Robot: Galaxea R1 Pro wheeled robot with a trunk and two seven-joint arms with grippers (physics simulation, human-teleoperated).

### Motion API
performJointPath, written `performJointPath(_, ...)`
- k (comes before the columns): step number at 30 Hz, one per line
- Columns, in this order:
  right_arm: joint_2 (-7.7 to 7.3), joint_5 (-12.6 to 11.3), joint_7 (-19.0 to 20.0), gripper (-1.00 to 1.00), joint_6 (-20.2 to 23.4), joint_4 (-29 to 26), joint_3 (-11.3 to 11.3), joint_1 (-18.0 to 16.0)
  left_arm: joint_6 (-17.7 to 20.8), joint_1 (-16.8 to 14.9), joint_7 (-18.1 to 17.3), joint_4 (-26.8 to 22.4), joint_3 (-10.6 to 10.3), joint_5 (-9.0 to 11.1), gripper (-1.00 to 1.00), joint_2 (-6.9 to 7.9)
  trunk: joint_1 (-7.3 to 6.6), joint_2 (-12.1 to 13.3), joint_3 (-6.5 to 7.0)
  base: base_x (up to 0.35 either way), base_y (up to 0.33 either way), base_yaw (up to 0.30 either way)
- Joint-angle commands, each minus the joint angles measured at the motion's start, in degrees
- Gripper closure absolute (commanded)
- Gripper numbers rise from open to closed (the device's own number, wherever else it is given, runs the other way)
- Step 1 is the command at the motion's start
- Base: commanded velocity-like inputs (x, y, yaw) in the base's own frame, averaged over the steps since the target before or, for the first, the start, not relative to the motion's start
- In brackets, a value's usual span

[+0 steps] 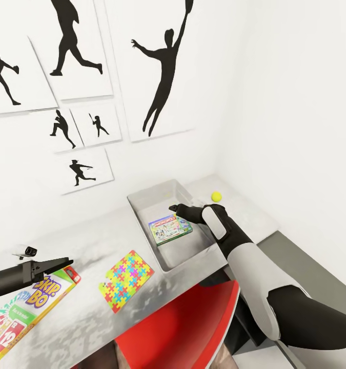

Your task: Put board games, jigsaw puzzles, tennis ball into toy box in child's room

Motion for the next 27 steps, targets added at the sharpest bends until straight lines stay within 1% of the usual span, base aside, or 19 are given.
performJointPath(1,0.00,-0.4,-0.4,-1.00,0.2,-0.1,0.1,0.0,0.6,0.0,-0.2,0.0,0.0,-0.1,-1.00,0.02,0.03,-0.1,-0.10,0.000,0.000,0.000)
performJointPath(8,0.00,-0.4,-0.4,-1.00,0.1,-0.1,0.1,0.0,0.6,0.0,-0.2,0.0,0.0,-0.1,-1.00,-0.02,0.03,-0.1,-0.04,-0.030,0.000,0.000)
performJointPath(18,0.00,-0.4,-0.4,-1.00,0.1,-0.3,0.0,0.0,0.5,0.0,-0.2,0.0,0.0,-0.1,-1.00,0.02,0.03,-0.1,0.74,-0.200,0.000,0.000)
performJointPath(23,0.00,-0.5,-0.4,-1.00,0.2,-2.7,0.0,0.0,0.5,0.0,-0.2,0.0,0.0,-0.1,-1.00,0.02,0.03,-0.1,1.20,-0.194,0.000,0.000)
performJointPath(27,0.00,-0.5,-0.5,-1.00,0.4,-4.9,0.0,0.0,0.5,0.0,-0.2,0.0,0.0,-0.1,-1.00,0.01,0.03,-0.1,1.57,-0.077,0.000,0.000)
